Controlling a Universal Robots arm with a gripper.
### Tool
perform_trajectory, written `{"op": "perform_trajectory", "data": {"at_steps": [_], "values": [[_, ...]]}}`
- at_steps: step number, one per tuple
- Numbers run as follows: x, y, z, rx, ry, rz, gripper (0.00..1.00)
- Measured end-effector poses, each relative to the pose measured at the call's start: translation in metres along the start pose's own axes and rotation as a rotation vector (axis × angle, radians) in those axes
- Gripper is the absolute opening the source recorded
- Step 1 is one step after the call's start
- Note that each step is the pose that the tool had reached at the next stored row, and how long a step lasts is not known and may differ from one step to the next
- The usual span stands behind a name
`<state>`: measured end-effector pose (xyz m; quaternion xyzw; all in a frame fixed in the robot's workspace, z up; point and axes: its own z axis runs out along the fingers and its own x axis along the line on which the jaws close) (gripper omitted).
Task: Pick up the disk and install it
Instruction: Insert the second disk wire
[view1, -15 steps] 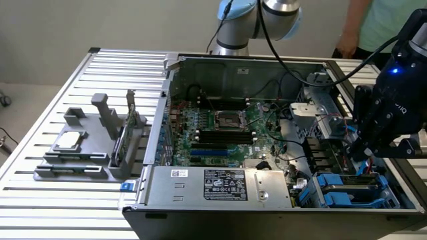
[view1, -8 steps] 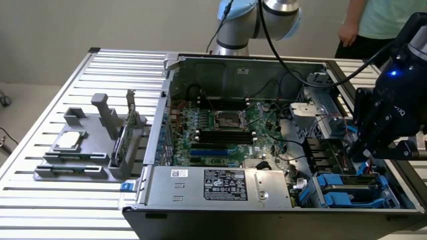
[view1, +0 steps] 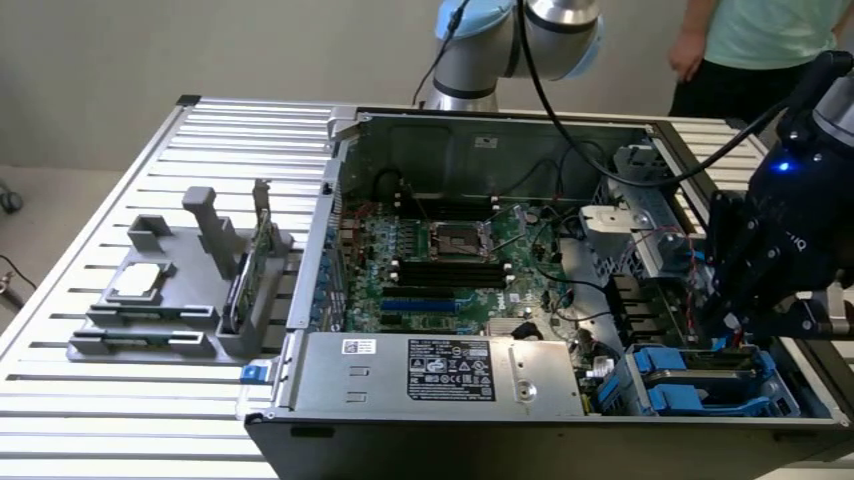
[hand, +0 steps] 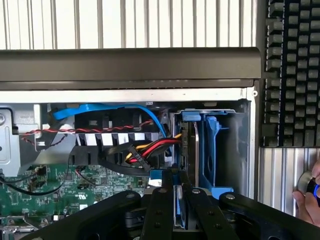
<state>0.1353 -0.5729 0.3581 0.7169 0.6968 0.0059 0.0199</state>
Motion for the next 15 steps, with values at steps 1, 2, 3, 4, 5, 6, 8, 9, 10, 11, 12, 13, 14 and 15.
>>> {"op": "perform_trajectory", "data": {"at_steps": [1, 2, 3, 4, 5, 6, 8, 9, 10, 11, 12, 13, 14, 15], "values": [[-0.002, 0.0000, 0.0007, 0.0000, 0.0010, 0.000, 0.16], [-0.003, 0.0000, 0.0013, 0.0000, 0.0016, 0.000, 0.16], [-0.004, 0.0000, 0.0019, 0.0001, 0.0023, 0.000, 0.16], [-0.005, 0.0001, 0.0028, 0.0001, 0.0036, 0.000, 0.16], [-0.007, 0.0001, 0.0034, 0.0002, 0.0049, 0.000, 0.16], [-0.008, 0.0001, 0.0041, 0.0002, 0.0066, 0.001, 0.16], [-0.009, 0.0000, 0.0063, 0.0004, 0.0124, 0.001, 0.16], [-0.010, 0.0000, 0.0075, 0.0005, 0.0164, 0.001, 0.16], [-0.010, 0.0000, 0.0087, 0.0006, 0.0205, 0.001, 0.16], [-0.010, -0.0001, 0.0099, 0.0007, 0.0251, 0.001, 0.16], [-0.010, -0.0001, 0.0110, 0.0008, 0.0292, 0.001, 0.16], [-0.010, -0.0001, 0.0115, 0.0009, 0.0318, 0.001, 0.16], [-0.011, 0.0000, 0.0119, 0.0010, 0.0344, 0.001, 0.16], [-0.012, 0.0000, 0.0121, 0.0011, 0.0367, 0.002, 0.16]]}}
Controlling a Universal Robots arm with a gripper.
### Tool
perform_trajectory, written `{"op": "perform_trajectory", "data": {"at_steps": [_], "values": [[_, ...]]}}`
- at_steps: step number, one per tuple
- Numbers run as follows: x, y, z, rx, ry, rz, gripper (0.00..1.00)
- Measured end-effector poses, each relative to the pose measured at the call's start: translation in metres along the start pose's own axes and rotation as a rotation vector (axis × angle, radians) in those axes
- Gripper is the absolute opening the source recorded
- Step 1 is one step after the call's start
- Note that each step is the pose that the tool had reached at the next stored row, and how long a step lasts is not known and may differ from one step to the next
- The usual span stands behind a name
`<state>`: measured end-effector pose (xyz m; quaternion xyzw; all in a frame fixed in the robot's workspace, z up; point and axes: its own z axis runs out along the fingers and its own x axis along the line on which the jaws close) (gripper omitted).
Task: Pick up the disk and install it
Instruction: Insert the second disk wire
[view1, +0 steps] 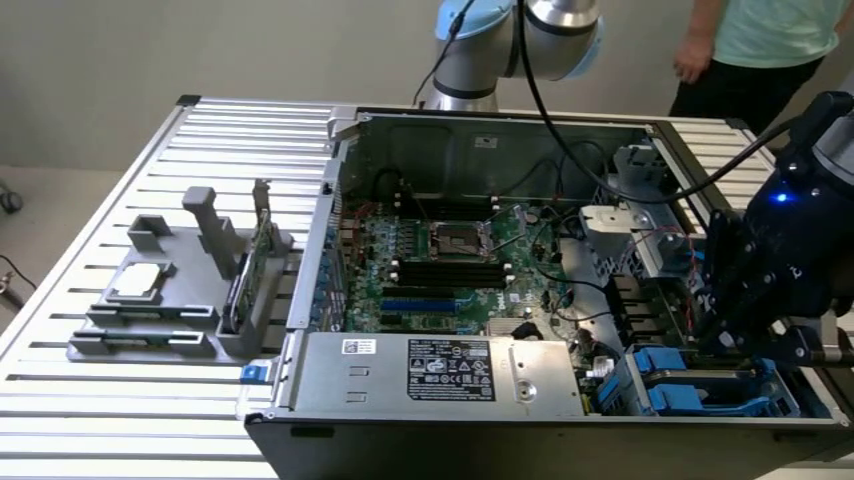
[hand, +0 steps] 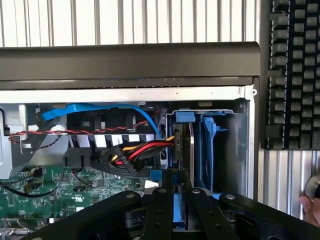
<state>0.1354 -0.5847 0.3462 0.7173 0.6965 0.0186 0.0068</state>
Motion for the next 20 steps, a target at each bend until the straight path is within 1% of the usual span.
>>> {"op": "perform_trajectory", "data": {"at_steps": [6, 8, 16, 20], "values": [[-0.0035, 0.0002, 0.0015, 0.0004, 0.0145, 0.000, 0.16], [-0.0037, 0.0007, 0.0020, 0.0005, 0.0183, -0.001, 0.16], [-0.0069, 0.0021, 0.0041, 0.0008, 0.0244, -0.003, 0.16], [-0.0079, 0.0024, 0.0051, 0.0010, 0.0291, -0.004, 0.16]]}}
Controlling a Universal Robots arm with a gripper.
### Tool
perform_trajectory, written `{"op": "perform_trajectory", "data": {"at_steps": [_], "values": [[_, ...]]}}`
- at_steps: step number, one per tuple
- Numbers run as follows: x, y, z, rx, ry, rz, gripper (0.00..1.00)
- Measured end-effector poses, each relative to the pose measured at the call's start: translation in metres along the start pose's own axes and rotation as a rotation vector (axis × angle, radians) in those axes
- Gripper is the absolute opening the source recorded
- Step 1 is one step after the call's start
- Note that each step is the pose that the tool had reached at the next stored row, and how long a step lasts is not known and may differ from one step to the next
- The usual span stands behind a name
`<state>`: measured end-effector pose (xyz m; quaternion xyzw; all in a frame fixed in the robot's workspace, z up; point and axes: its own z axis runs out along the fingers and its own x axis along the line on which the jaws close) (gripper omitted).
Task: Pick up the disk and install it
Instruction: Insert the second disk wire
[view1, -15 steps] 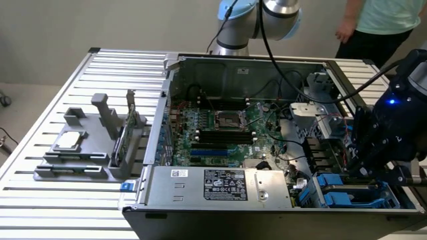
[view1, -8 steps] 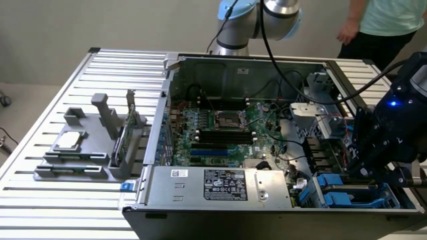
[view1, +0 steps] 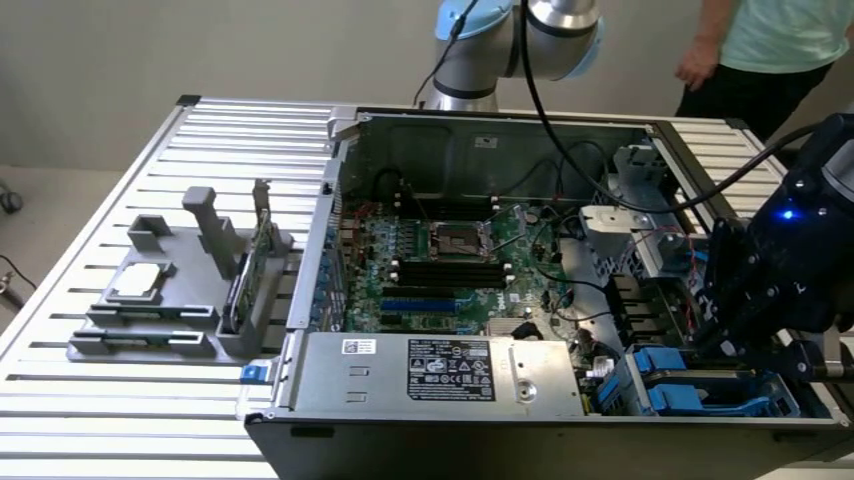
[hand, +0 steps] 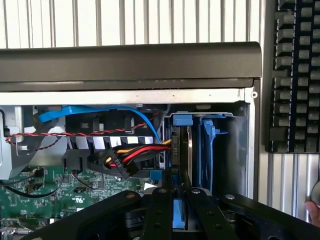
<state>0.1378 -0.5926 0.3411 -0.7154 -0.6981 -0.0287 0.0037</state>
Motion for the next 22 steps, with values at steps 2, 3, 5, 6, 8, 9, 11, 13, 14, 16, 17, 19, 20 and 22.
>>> {"op": "perform_trajectory", "data": {"at_steps": [2, 3, 5, 6, 8, 9, 11, 13, 14, 16, 17, 19, 20, 22], "values": [[-0.0001, 0.0001, 0.0001, 0.0001, 0.0026, -0.001, 0.16], [-0.0001, 0.0002, 0.0003, 0.0001, 0.0041, -0.001, 0.16], [-0.0001, 0.0003, 0.0008, 0.0002, 0.0069, -0.002, 0.16], [-0.0002, 0.0002, 0.0009, 0.0003, 0.0079, -0.003, 0.16], [-0.0006, 0.0003, 0.0013, 0.0004, 0.0096, -0.004, 0.16], [-0.0008, 0.0002, 0.0015, 0.0004, 0.0105, -0.004, 0.16], [-0.0014, 0.0003, 0.0021, 0.0005, 0.0125, -0.005, 0.16], [-0.0022, 0.0003, 0.0023, 0.0007, 0.0141, -0.006, 0.16], [-0.0027, 0.0004, 0.0025, 0.0007, 0.0150, -0.007, 0.16], [-0.0030, 0.0008, 0.0027, 0.0009, 0.0162, -0.008, 0.16], [-0.0032, 0.0011, 0.0028, 0.0011, 0.0169, -0.009, 0.16], [-0.0036, 0.0016, 0.0029, 0.0012, 0.0183, -0.010, 0.16], [-0.0040, 0.0016, 0.0030, 0.0012, 0.0191, -0.010, 0.16], [-0.0051, 0.0017, 0.0033, 0.0014, 0.0203, -0.011, 0.16]]}}
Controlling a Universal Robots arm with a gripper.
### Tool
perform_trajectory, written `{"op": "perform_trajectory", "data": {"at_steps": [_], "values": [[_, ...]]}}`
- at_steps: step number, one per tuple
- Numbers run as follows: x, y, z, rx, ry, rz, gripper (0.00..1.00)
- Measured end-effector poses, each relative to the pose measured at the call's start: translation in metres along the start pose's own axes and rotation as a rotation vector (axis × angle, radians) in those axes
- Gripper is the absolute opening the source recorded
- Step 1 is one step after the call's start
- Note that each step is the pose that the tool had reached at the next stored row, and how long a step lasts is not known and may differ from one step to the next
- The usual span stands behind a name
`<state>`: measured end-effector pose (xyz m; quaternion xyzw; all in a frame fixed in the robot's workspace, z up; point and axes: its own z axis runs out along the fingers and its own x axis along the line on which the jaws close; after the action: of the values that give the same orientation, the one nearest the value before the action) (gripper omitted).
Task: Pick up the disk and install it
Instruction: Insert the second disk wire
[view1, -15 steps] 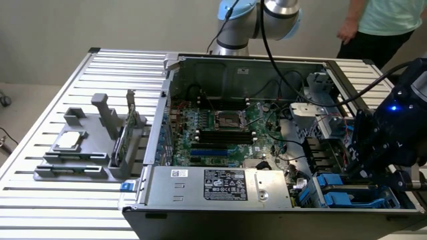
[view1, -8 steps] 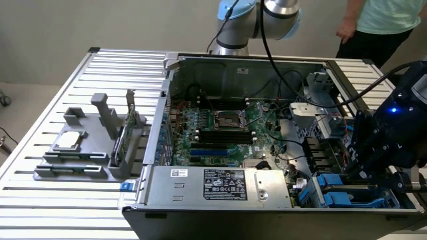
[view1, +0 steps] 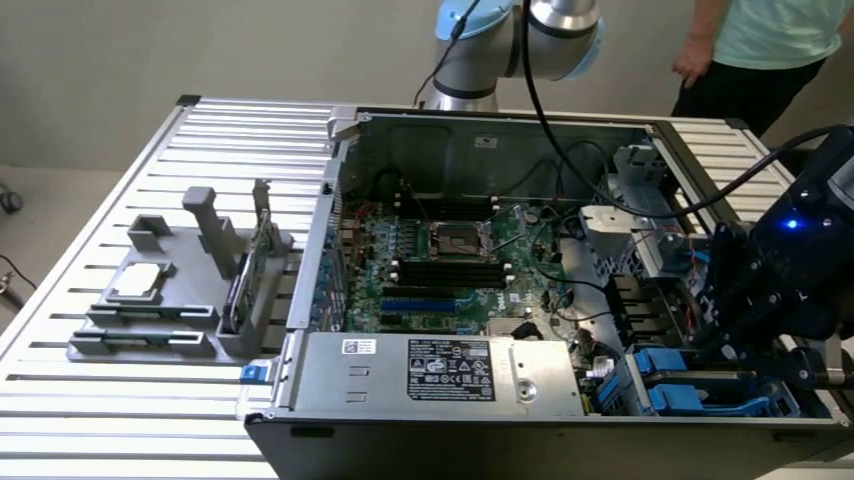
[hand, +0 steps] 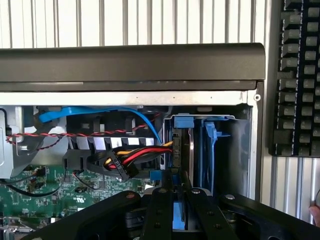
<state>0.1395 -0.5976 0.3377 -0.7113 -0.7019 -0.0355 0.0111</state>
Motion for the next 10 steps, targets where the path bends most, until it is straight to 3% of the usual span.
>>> {"op": "perform_trajectory", "data": {"at_steps": [10], "values": [[-0.0023, -0.0001, 0.0036, 0.0002, 0.0044, -0.001, 0.16]]}}
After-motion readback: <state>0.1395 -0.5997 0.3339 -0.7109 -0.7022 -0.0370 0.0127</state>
